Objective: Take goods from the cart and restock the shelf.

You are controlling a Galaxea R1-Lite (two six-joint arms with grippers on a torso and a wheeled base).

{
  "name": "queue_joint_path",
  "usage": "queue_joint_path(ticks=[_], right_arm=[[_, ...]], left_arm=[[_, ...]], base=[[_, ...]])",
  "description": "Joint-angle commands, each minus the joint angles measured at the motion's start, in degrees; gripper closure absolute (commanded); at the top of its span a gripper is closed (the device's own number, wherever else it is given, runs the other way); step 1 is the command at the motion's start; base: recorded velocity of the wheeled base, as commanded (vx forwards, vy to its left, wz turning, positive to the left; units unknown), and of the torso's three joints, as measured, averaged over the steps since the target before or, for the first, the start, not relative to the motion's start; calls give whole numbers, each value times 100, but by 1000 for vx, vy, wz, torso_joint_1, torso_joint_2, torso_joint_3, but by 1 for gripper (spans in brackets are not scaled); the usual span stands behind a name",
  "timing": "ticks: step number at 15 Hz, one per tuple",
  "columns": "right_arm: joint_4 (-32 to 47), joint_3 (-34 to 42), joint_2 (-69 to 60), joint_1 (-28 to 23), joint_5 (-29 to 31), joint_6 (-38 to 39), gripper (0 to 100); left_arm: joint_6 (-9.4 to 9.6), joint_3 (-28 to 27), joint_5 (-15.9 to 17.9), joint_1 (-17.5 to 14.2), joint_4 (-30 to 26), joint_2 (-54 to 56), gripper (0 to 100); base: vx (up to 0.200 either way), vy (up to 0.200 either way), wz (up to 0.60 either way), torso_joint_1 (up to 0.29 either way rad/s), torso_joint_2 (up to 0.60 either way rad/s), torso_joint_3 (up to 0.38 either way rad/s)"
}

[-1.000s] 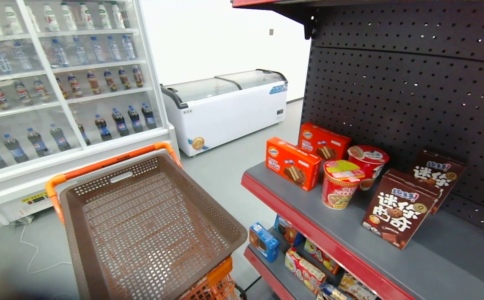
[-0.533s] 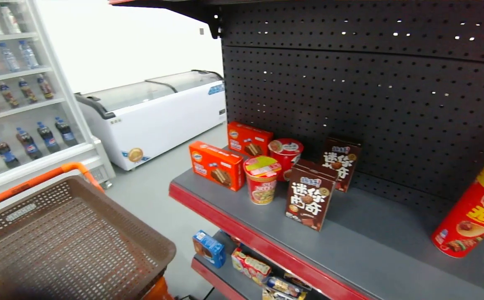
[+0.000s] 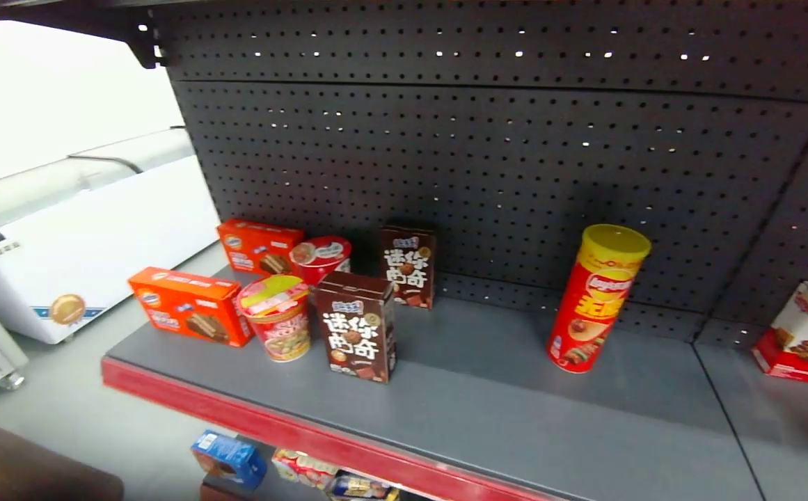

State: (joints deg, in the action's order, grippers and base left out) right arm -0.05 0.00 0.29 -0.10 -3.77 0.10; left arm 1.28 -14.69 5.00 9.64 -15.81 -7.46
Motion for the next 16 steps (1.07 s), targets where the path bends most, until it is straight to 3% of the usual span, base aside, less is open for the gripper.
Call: queue_joint_path(ticks=[1, 3, 12, 14, 16], right_arm=[[-4, 0, 6, 1, -1, -1, 0], [-4, 0, 6, 1, -1, -1, 0], [-4, 0, 6, 1, -1, -1, 0], [-4, 0, 6, 1, -1, -1, 0], [-4, 0, 6, 1, -1, -1, 0]], left_arm=[[-5, 1, 1, 3, -1, -27, 100], [-5, 10, 1, 3, -1, -27, 100], [-5, 168, 1, 3, 8, 17, 100], [-5, 159, 1, 3, 8, 25, 100], [-5, 159, 1, 3, 17, 25, 100]], base=[[0, 0, -600, 2, 7, 2], [0, 0, -600, 2, -3, 2], [0, 0, 0, 0, 0, 0], [0, 0, -600, 2, 2, 2], [0, 0, 0, 0, 0, 0]])
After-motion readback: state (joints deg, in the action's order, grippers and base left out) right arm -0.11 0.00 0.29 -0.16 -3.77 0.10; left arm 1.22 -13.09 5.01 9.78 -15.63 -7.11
